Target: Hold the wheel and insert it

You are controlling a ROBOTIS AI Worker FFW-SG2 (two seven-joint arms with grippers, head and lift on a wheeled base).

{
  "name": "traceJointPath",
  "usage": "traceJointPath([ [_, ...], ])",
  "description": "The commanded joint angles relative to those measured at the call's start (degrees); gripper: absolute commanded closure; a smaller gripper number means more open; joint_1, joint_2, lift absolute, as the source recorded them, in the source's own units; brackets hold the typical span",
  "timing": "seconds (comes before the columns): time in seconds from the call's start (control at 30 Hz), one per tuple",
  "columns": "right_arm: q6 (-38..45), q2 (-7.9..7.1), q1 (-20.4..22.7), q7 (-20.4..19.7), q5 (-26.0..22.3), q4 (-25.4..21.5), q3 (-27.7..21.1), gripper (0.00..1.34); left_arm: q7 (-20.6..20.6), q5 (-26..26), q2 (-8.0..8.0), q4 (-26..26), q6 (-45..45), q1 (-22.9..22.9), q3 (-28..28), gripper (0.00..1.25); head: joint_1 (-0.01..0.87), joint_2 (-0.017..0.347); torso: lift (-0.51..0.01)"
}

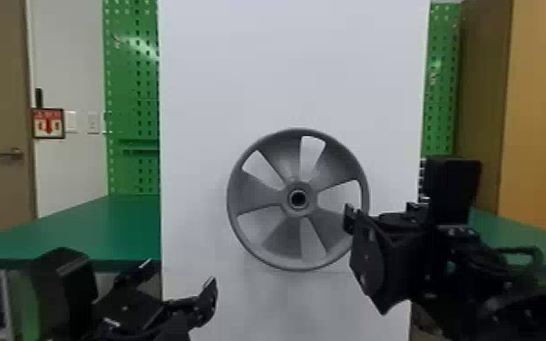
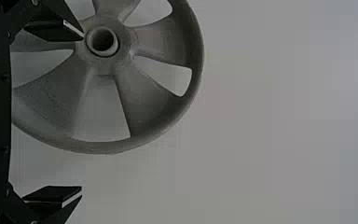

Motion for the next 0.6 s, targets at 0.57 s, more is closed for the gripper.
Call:
traceJointPath([
  [0.57, -22.72, 0.02, 28.09, -0.01, 1.54, -8.18, -2.31, 0.15, 0.0, 0.22, -0.2, -0.48, -0.36, 0.46, 1.19, 0.1, 0.097, 0.015, -0.442],
])
